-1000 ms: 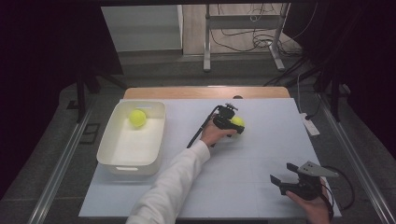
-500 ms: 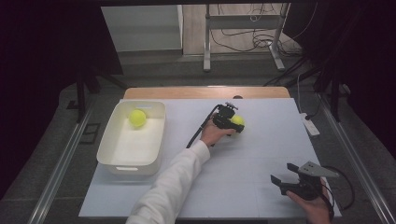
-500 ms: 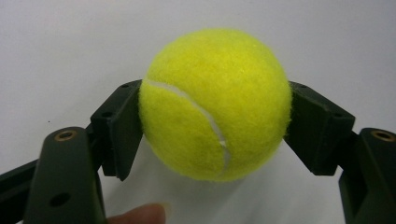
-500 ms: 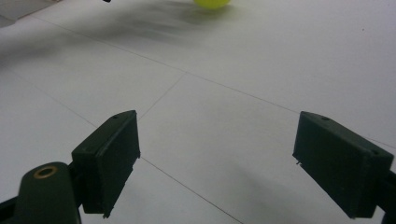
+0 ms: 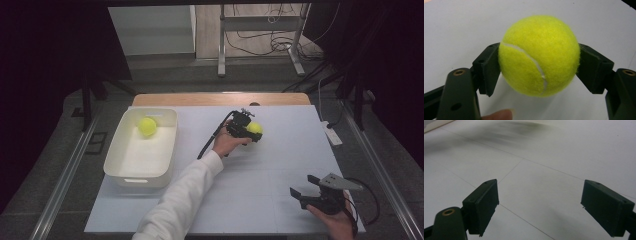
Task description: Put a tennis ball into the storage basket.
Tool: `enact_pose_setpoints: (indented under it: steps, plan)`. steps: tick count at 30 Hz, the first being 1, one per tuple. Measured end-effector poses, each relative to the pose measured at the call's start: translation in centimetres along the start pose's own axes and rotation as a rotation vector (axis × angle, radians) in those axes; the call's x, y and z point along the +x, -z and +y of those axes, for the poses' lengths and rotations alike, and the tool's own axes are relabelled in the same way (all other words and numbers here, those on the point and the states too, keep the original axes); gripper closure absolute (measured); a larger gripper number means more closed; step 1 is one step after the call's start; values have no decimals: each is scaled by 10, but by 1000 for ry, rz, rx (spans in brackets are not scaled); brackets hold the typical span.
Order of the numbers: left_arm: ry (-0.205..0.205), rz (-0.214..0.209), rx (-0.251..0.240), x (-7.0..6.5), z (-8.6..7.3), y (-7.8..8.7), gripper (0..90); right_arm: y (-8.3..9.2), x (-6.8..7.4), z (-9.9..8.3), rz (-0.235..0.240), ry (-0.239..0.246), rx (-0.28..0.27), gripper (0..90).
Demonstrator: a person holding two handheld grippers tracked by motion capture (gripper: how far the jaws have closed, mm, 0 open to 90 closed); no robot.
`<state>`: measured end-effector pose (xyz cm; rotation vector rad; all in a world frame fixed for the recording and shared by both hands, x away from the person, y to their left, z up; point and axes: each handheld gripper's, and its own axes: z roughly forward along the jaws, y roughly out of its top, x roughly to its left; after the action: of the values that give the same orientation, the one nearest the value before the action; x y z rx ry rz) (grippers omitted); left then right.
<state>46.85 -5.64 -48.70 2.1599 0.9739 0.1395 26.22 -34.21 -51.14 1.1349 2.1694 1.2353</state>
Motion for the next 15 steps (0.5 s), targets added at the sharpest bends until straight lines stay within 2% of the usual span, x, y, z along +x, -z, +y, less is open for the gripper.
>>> enact_pose_setpoints:
  steps: [15]
  plan:
    - [-21,-23,-25,-1,-7,17,272,0,0,0,-1,3,1,149]
